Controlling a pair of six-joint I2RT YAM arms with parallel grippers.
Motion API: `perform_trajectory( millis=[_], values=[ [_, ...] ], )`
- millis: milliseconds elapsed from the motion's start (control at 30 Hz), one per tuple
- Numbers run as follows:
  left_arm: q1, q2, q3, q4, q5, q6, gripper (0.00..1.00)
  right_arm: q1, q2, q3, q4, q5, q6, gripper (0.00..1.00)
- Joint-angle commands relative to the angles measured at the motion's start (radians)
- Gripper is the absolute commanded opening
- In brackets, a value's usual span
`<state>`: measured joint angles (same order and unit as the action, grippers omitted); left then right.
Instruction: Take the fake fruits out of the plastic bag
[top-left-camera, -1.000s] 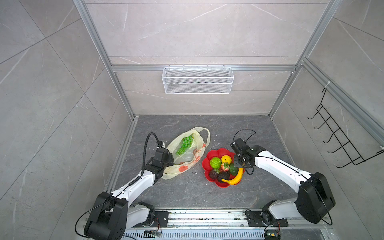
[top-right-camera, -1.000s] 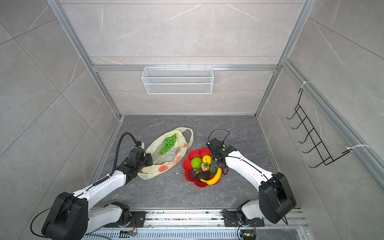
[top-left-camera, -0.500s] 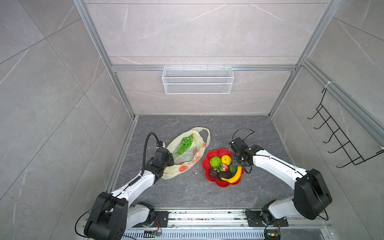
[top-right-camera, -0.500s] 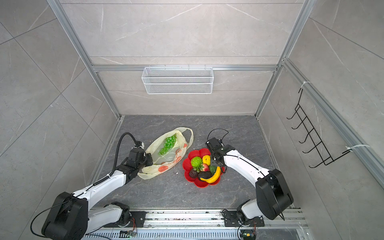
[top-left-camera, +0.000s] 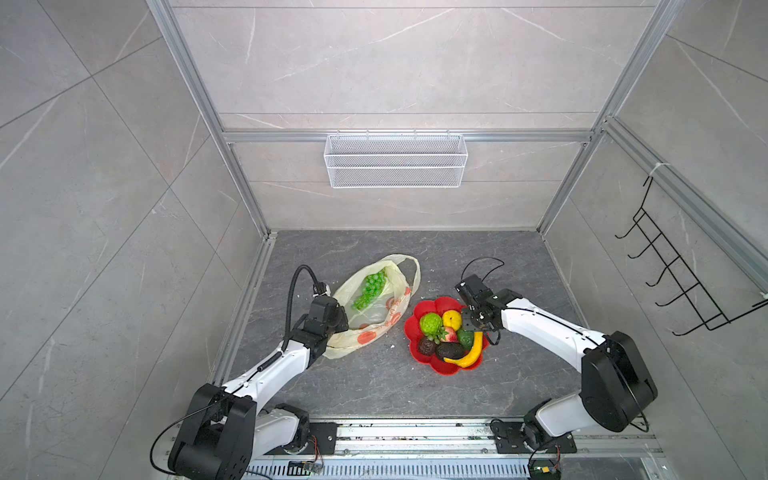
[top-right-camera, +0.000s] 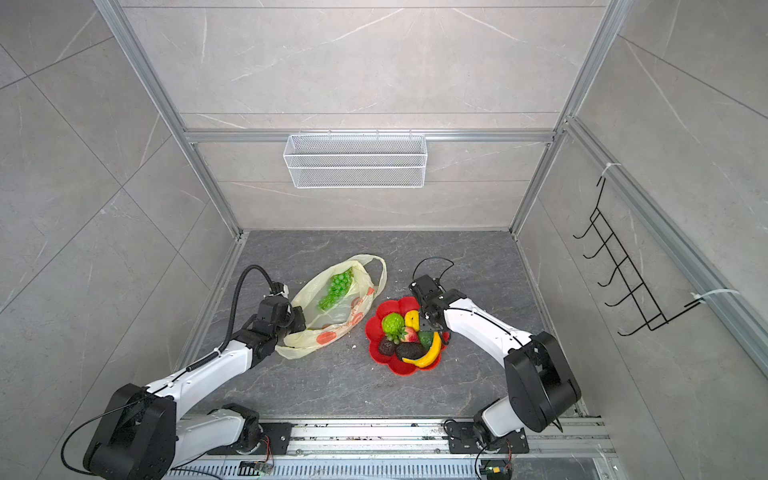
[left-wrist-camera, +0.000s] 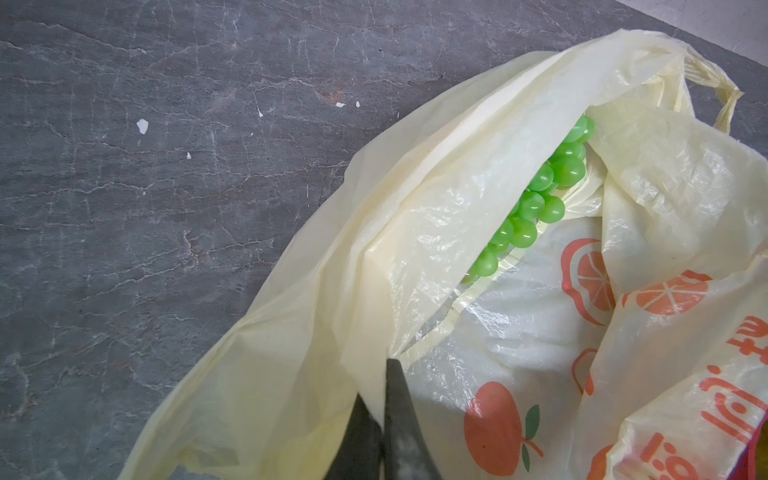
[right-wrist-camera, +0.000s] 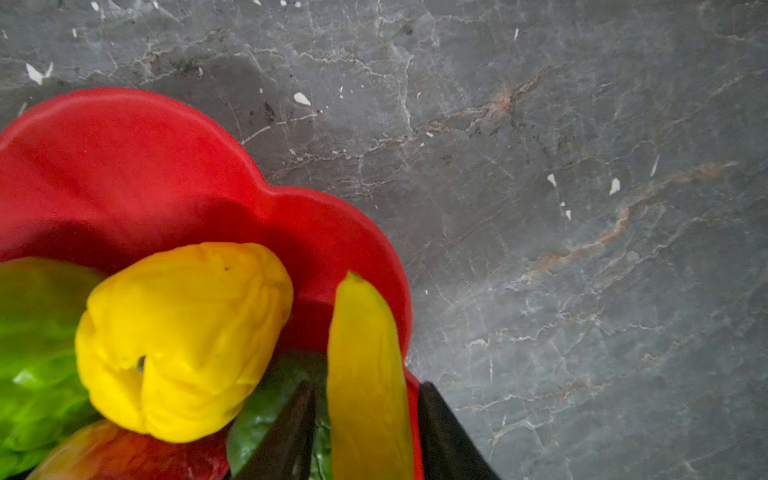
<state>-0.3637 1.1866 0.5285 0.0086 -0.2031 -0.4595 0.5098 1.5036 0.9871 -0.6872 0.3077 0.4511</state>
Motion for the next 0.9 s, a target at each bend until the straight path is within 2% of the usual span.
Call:
perform_trajectory(
  millis=[0,267,667,867],
  values=[
    [0.006,0.008,0.000,0.037,0.006,0.021,0.03,-0.004,0.007,0.009,0.002,0.000,-0.011,0.46],
    [0.005,0.010,0.002,0.037,0.008,0.022,0.03,-0.004,0.031,0.016,0.009,-0.020,-0.019,0.47],
    [0.005,0.010,0.001,0.036,0.005,0.024,0.04,-0.003,0.090,0.049,0.037,-0.053,-0.037,0.42],
    [0.005,0.011,0.003,0.037,0.005,0.023,0.04,-0.004,0.068,0.055,0.013,-0.042,-0.034,0.48]
  ],
)
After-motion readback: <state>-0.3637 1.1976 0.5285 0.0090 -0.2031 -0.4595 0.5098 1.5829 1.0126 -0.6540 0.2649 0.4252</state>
